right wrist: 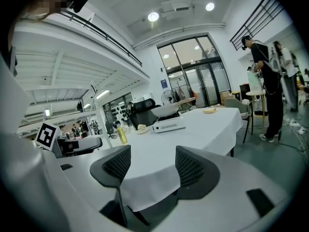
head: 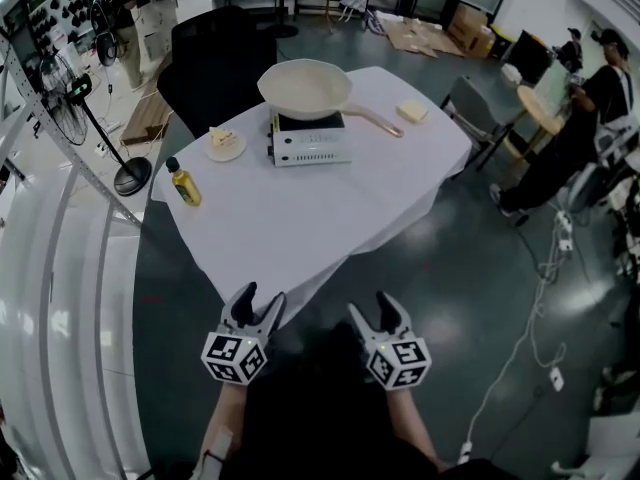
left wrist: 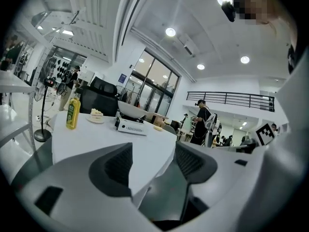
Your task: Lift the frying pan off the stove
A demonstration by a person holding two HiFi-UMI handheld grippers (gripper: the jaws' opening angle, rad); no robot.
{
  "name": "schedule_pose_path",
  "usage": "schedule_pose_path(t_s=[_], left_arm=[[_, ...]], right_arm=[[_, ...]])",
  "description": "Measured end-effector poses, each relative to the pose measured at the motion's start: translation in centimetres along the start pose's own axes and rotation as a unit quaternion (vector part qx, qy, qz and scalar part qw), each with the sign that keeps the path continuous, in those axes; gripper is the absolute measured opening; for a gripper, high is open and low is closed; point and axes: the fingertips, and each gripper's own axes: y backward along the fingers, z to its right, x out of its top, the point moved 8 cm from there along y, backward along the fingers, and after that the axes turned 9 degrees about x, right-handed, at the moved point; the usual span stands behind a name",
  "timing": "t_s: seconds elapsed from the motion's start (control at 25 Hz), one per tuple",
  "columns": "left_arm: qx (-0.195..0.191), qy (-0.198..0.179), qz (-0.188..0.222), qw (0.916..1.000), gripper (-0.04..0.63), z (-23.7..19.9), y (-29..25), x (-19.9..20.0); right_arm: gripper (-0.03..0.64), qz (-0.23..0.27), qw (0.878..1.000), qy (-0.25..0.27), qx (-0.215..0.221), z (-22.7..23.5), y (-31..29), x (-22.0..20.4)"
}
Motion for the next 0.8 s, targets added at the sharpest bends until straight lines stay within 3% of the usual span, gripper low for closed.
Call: schedule_pose_path(t_s=[0.32,0.8], left_arm=[[0.012,0.007,-0.009,0.9999,0.264,-0.2,-1.0,-0.6],[0.025,0.007,0.001,0.9997,0.264,0.4,-8.9,2.7]], right_arm=[[0.267,-0.015,1.0,-0.006,0.008,1.1,-1.1,-0.4],[0.267,-0.018,0.999,-0.003,0.037,6.9,-6.3,4.1]])
